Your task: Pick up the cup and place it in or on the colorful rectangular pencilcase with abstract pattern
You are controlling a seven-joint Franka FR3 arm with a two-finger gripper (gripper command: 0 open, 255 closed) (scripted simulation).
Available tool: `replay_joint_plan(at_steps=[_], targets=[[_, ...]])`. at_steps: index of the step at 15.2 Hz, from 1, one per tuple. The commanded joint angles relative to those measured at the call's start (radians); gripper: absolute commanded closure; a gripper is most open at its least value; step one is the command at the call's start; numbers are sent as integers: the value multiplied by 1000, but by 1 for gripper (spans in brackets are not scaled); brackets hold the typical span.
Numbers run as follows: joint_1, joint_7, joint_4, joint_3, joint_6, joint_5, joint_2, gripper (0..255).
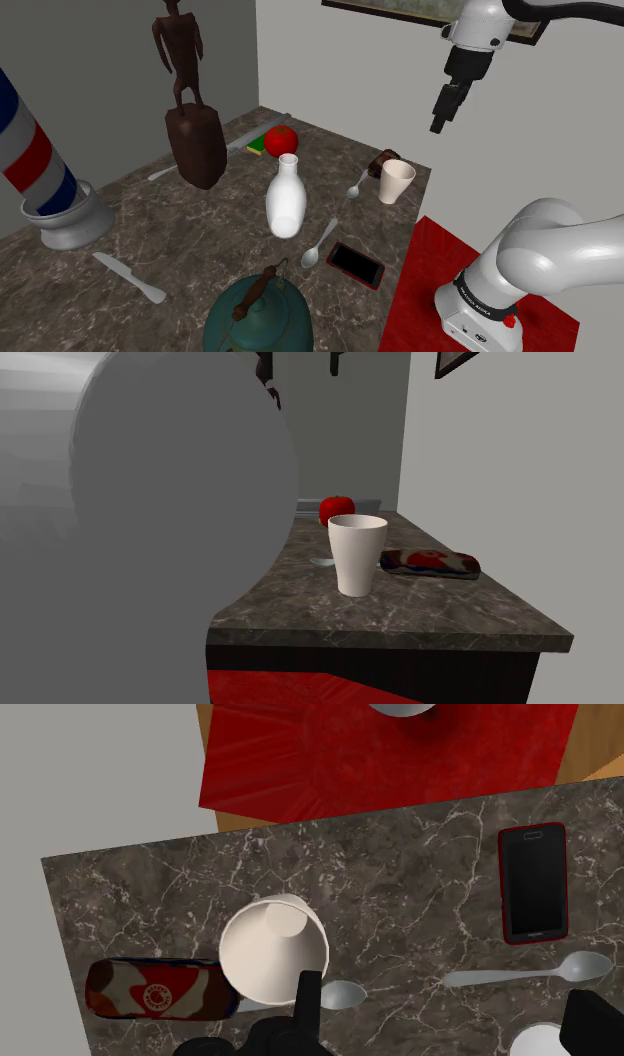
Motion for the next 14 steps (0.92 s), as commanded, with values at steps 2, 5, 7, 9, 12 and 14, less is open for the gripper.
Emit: replay_joint_plan(at_steps=[2, 5, 7, 9, 12, 14], targets=[[1, -2, -39, 3, 39, -7, -7, 0], [2, -8, -149, 13, 159, -30, -18, 0], [2, -10, -216, 18, 241, -46, -17, 0], [1, -10, -279, 22, 327, -62, -8, 0], [-3, -8, -363, 29, 462, -91, 23, 0], [-8, -3, -411, 33, 557, -112, 55, 0]])
